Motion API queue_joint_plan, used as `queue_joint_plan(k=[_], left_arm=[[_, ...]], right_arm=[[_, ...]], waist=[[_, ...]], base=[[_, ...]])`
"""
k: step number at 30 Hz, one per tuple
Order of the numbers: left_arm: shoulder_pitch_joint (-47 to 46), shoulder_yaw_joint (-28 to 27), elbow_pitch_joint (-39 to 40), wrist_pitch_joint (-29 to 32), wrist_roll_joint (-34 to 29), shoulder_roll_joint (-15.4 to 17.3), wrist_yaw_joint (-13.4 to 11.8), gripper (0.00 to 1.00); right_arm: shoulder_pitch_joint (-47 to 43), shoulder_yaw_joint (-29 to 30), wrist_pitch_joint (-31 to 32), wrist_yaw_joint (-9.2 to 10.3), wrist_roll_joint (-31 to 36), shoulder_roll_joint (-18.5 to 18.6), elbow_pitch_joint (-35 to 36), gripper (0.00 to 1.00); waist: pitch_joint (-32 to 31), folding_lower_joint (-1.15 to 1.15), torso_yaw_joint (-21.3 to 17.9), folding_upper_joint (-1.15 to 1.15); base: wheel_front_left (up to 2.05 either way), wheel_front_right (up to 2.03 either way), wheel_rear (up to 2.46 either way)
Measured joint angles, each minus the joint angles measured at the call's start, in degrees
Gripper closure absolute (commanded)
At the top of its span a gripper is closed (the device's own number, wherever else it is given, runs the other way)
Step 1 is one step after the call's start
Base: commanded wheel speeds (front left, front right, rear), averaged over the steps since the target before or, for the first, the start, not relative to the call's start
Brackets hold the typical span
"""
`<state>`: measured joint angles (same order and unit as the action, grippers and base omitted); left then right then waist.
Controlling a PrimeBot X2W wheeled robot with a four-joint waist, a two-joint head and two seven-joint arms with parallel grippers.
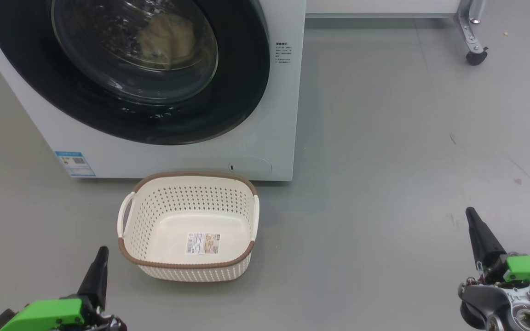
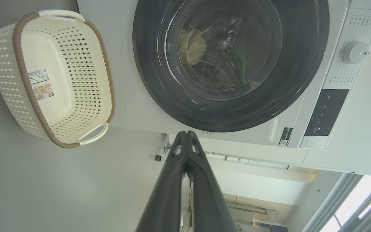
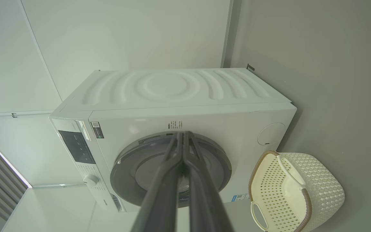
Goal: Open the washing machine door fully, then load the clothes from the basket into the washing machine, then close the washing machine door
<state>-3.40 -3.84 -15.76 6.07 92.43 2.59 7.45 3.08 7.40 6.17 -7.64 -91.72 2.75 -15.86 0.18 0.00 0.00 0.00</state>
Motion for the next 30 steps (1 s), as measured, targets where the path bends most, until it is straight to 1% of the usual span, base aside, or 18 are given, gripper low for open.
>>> queue_joint_plan(k=[30], left_arm=[[0.0,-0.1,0.0,0.0,0.0,0.0,0.0,1.0]], right_arm=[[0.0,0.0,0.0,0.0,0.0,0.0,0.0,1.0]], waist=[[0.0,0.0,0.0,0.0]], base=[[0.0,0.0,0.0]])
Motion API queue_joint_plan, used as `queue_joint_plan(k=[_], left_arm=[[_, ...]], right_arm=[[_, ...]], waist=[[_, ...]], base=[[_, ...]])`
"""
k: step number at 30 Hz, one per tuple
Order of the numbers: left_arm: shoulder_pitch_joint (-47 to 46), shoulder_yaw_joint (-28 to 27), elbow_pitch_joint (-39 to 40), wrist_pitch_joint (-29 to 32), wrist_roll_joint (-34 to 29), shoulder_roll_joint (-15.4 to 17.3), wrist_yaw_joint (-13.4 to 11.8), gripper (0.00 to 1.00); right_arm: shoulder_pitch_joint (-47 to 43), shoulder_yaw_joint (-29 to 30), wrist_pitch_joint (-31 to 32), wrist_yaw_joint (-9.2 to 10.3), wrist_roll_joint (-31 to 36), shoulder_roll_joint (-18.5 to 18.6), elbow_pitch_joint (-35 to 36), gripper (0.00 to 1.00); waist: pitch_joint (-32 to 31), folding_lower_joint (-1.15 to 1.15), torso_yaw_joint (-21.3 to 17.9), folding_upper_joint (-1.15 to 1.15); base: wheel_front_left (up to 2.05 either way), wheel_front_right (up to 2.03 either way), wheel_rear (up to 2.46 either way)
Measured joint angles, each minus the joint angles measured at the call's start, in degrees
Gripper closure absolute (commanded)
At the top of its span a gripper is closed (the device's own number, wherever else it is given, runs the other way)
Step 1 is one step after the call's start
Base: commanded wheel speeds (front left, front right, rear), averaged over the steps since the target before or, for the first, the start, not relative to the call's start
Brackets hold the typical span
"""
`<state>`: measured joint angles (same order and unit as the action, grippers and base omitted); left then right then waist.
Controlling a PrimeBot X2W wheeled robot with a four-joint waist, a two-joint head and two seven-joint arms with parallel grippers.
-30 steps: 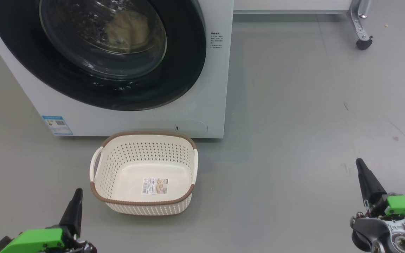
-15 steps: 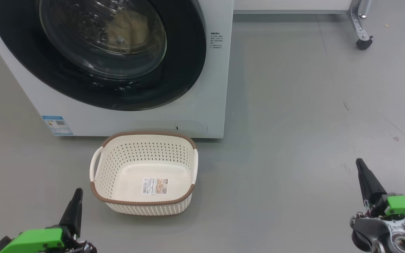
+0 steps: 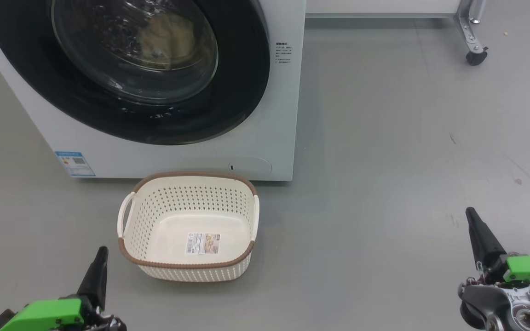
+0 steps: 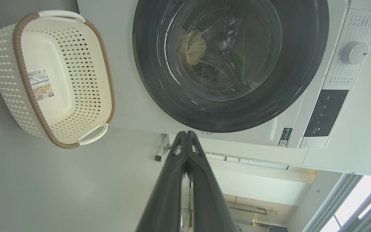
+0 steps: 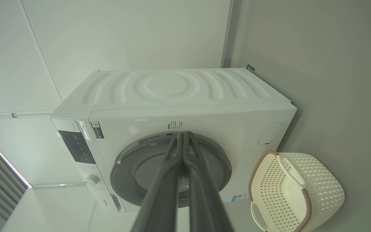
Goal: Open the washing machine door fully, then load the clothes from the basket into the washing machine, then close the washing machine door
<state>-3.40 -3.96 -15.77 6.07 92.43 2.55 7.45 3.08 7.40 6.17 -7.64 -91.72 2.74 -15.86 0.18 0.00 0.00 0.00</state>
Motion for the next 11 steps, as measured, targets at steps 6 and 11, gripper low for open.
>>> queue_joint_plan(k=[6,11], left_arm=[[0.0,0.0,0.0,0.0,0.0,0.0,0.0,1.0],[0.0,-0.1,0.0,0.0,0.0,0.0,0.0,1.0]], right_arm=[[0.0,0.0,0.0,0.01,0.0,0.0,0.0,1.0],[0.0,0.0,0.0,0.01,0.0,0.0,0.0,1.0]], waist=[[0.0,0.0,0.0,0.0],[0.0,0.0,0.0,0.0]], base=[[0.0,0.0,0.0],[0.0,0.0,0.0]])
